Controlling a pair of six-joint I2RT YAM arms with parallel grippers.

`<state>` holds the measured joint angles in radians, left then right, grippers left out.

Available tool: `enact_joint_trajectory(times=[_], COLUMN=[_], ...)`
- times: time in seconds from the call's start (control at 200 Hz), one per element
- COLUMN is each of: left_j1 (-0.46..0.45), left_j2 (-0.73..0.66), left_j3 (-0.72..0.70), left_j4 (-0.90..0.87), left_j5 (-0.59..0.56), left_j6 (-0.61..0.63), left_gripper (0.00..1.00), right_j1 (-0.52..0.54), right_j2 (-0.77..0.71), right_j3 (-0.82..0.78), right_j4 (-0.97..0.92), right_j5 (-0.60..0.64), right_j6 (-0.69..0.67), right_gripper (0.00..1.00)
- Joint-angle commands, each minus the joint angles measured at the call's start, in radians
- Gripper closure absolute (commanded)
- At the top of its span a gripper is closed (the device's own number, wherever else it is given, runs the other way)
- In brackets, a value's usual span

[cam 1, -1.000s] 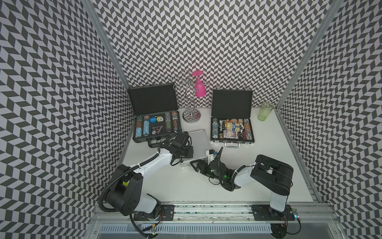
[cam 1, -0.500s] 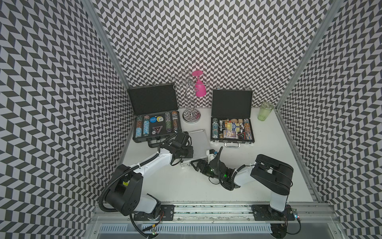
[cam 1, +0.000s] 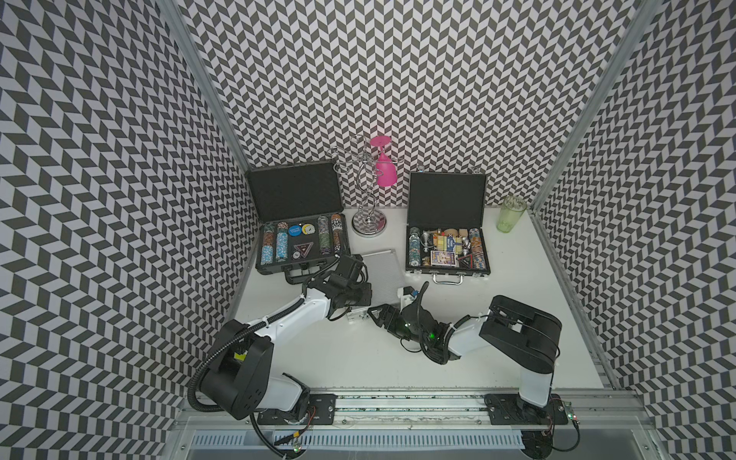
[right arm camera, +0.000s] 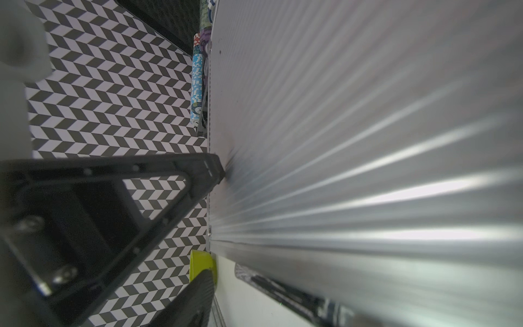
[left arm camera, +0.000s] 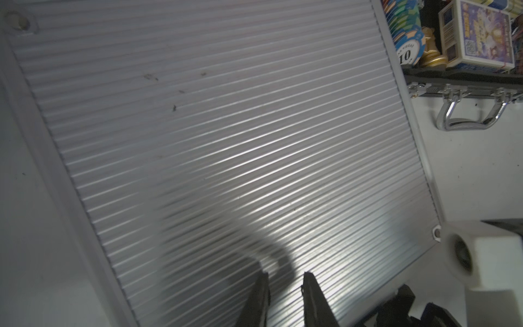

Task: Close the poker set cases
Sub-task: Fasten the fastener on the poker set case.

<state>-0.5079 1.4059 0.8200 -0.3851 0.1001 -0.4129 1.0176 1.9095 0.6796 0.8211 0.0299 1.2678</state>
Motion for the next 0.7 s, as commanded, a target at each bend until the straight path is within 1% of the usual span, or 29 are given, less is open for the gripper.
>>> enact_joint_trajectory(times=[0.0,0.14,0.265,0.325,0.436,0.551,0.626,0.696], left_j1=[-0.004,-0.005,-0.002,-0.001,0.003,0.004,0.007,0.011], left_j2=[0.023,0.017,0.016,0.018,0.014,0.019,0.019,0.011], left_j3=[-0.059,-0.071,-0.038,-0.010,0.039,0.061,0.056,0.056], left_j4=[-0.115,-0.113,-0.117,-0.127,-0.144,-0.152,-0.151,-0.147], left_j5=[0.055,0.065,0.078,0.080,0.076,0.075,0.075,0.076], left_j6=[-0.007,-0.007,-0.014,-0.016,-0.016,-0.016,-0.020,-0.025], left_gripper=[0.76,0.77,0.77,0.77,0.77,0.77,0.77,0.76], right_j1=[-0.011,-0.011,-0.011,-0.011,-0.010,-0.010,-0.011,-0.010], right_j2=[0.035,0.025,0.010,0.007,0.002,-0.003,-0.006,-0.017], right_j3=[0.026,0.021,0.008,0.007,0.007,-0.009,-0.015,-0.026], right_j4=[0.063,0.058,0.055,0.055,0.061,0.089,0.104,0.103], right_j5=[0.032,0.038,0.053,0.059,0.055,0.069,0.062,0.057], right_j6=[0.010,0.007,0.010,0.011,0.015,0.015,0.013,0.007], right_gripper=[0.24,0.24,0.27,0.30,0.32,0.38,0.38,0.35])
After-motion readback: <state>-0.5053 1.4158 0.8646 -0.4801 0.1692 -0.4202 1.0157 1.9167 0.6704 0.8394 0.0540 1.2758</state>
